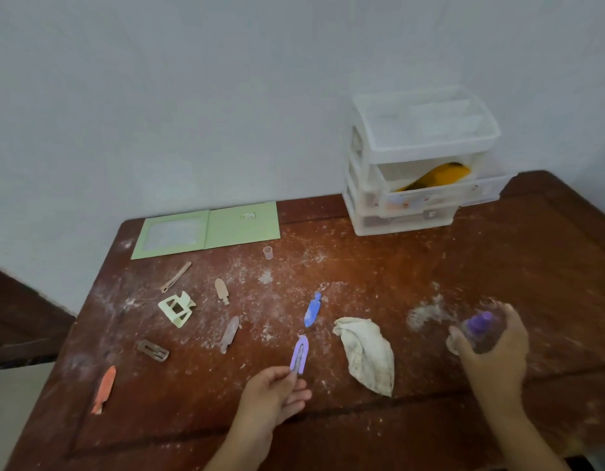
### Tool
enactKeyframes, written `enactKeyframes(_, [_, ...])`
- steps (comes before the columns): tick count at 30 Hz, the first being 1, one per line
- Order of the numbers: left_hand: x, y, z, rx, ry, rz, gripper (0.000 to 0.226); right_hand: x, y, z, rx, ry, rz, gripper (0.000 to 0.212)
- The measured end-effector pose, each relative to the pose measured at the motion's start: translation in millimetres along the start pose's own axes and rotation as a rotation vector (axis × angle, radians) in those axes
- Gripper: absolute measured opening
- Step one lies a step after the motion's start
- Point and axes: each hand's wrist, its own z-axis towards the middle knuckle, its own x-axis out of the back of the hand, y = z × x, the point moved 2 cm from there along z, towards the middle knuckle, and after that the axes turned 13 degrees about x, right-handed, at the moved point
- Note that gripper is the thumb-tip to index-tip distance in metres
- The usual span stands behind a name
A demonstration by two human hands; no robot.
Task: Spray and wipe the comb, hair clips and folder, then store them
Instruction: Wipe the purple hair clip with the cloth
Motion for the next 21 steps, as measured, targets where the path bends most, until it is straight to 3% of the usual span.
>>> enactKeyframes(2, [1,-1,1,0.008,0.003,-0.008,0.013,8,-19,-6,0.235,0.131,-0.062,0.063])
enactKeyframes(4, [1,-1,0,0.006,0.004,-0.017,0.012,2,-36,-16,0.467,0.115,-0.048,0.051])
enactKeyframes(7, [5,-2,-2,-0.01,0.016,-0.035,0.013,-43,-50,-30,0.602,-0.171,-0.1,0.045])
enactKeyframes(10, [10,-1,-6,-0.033,0.039,-0.052,0.016,-94,-51,-41,0.591,-0.524,-0.266,0.047])
enactKeyframes(12, [14,-1,-10,-0.048,0.054,-0.065,0.017,-111,-51,-42,0.551,-0.637,-0.311,0.052])
enactKeyframes(16, [20,1,-15,-0.08,0.096,-0.121,0.021,-116,-65,-38,0.35,-0.599,0.036,0.034])
enactKeyframes(19, [23,3,-18,-0.119,0.125,-0.148,0.024,-107,-100,-53,0.568,-0.565,0.212,0.04])
enactKeyframes(21, [23,6,-23,-0.16,0.113,-0.124,0.028,-103,-119,-68,0.778,-0.659,0.292,0.04])
